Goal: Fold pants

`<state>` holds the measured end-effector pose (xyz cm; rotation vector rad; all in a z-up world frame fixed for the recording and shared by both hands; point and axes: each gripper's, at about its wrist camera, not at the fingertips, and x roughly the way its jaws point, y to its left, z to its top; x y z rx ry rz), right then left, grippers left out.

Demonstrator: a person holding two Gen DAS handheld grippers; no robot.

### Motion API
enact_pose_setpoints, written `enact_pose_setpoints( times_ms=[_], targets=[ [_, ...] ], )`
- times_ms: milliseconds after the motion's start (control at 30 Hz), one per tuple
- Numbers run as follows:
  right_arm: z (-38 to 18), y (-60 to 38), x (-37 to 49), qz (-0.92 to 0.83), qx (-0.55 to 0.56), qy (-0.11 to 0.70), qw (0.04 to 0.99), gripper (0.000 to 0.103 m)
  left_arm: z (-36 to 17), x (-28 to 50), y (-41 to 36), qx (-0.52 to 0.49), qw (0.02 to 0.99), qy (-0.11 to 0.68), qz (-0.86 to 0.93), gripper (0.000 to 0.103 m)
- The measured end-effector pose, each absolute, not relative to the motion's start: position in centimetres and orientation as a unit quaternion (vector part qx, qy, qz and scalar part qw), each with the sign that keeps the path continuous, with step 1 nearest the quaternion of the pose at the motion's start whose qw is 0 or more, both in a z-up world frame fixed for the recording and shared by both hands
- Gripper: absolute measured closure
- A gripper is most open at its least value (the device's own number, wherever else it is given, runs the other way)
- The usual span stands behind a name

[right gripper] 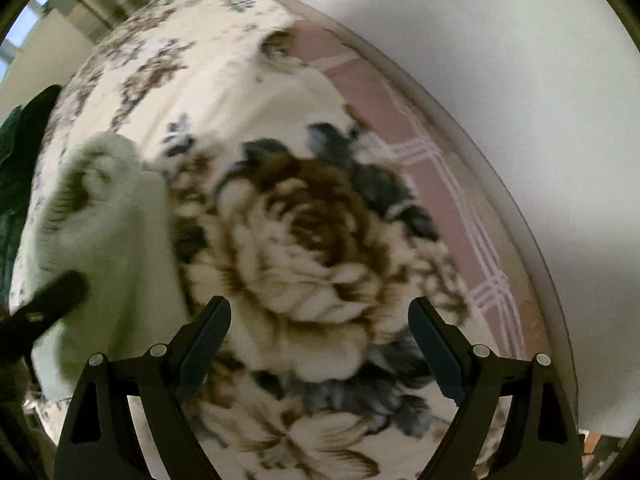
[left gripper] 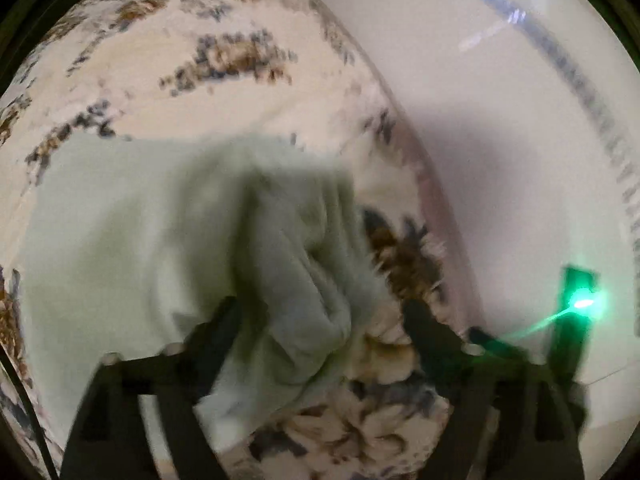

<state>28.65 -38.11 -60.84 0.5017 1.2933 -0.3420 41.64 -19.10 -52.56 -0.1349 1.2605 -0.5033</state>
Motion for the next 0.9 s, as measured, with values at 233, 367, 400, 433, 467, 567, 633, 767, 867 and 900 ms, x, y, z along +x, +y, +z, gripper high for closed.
enact_pose_setpoints(
  times_ms=[233, 367, 400, 433, 467, 567, 633, 767, 867, 900],
  targets=[
    [-56.8, -36.9, 31.3, -0.087, 0.310, 0.552, 0.769, 0.010, -44.5, 42.9, -10.4, -0.106, 0.826, 0.518, -0.192, 0.001],
    [-57.6, -36.7, 33.7, -0.007, 0.425, 0.531, 0.733, 0.010, -45.7, 44.6, -4.9, -0.083, 0.837, 0.527, -0.118, 0.001],
    [-58.4, -36.4, 34.7, 0.015, 0.449, 0.532, 0.717, 0.010, -47.0, 45.2, -3.3, -0.085, 0.830, 0.544, -0.092, 0.001],
    [-59.1, -36.0, 35.5, 0.025, 0.456, 0.542, 0.706, 0.010, -48.1, 45.4, -2.2, -0.092, 0.825, 0.552, -0.079, 0.001],
    [-59.6, -35.2, 36.4, 0.034, 0.453, 0.555, 0.697, 0.010, -49.4, 45.6, -0.9, -0.100, 0.818, 0.562, -0.063, 0.001],
    [-60.4, -31.7, 39.0, 0.065, 0.387, 0.584, 0.711, 0.011, -52.3, 45.3, 1.1, -0.118, 0.800, 0.587, -0.034, 0.001],
    [-60.3, -29.6, 39.8, 0.064, 0.316, 0.589, 0.741, 0.051, -54.0, 44.8, 1.6, -0.127, 0.789, 0.601, -0.025, 0.001],
    [-59.1, -28.0, 39.2, 0.034, 0.233, 0.611, 0.756, 0.084, -56.2, 43.8, 1.5, -0.130, 0.769, 0.625, -0.029, 0.001],
    [-56.6, -30.1, 37.3, -0.016, 0.214, 0.595, 0.774, 0.088, -57.2, 43.1, 1.0, -0.140, 0.758, 0.635, -0.048, 0.001],
    [-56.7, -31.2, 36.8, -0.043, 0.199, 0.598, 0.775, 0.088, -57.5, 43.0, 0.7, -0.144, 0.755, 0.637, -0.056, 0.001]
  ],
)
